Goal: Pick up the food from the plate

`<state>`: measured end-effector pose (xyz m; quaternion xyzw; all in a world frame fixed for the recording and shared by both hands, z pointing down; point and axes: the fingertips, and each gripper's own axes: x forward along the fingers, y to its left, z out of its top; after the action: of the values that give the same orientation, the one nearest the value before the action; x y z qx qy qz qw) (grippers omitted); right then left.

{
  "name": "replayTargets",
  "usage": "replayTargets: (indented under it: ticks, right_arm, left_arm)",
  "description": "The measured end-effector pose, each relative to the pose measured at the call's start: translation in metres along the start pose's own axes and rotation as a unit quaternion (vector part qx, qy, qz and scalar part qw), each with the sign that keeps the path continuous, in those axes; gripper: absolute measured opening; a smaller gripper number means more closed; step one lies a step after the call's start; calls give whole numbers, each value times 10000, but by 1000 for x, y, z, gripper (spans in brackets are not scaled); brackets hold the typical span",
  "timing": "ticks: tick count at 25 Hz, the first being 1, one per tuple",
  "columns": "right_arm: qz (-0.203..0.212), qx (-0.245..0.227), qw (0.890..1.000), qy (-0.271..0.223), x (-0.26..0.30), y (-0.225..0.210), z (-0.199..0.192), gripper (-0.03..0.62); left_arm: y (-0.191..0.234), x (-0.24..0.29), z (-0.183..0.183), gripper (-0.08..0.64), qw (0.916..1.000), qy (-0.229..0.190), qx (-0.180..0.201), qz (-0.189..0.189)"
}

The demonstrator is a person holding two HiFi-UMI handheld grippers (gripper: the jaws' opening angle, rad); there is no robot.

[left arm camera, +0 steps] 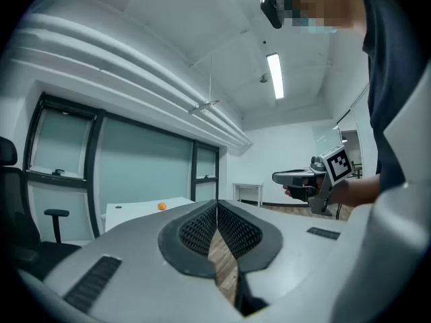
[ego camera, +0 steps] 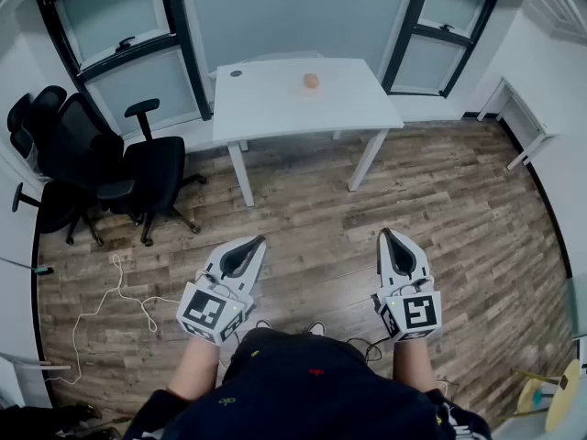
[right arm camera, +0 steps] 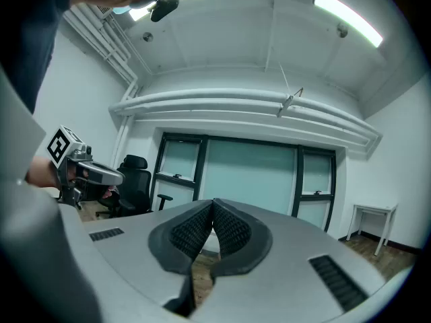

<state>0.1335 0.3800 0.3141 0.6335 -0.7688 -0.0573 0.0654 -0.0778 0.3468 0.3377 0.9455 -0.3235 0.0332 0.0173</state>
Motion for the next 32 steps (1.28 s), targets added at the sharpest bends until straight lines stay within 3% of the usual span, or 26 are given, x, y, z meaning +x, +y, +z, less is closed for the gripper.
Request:
replayTargets:
  ticks: [18,32]
  right_arm:
    - [61,32,10000,-31,29,35,5,25]
    - [161,3,9998,132,68,105,0,25]
  left_arm:
    - [33,-21,-9,23,9998,21,-199,-6]
    - [88,-59,-39,23,9995,132,-246,-161]
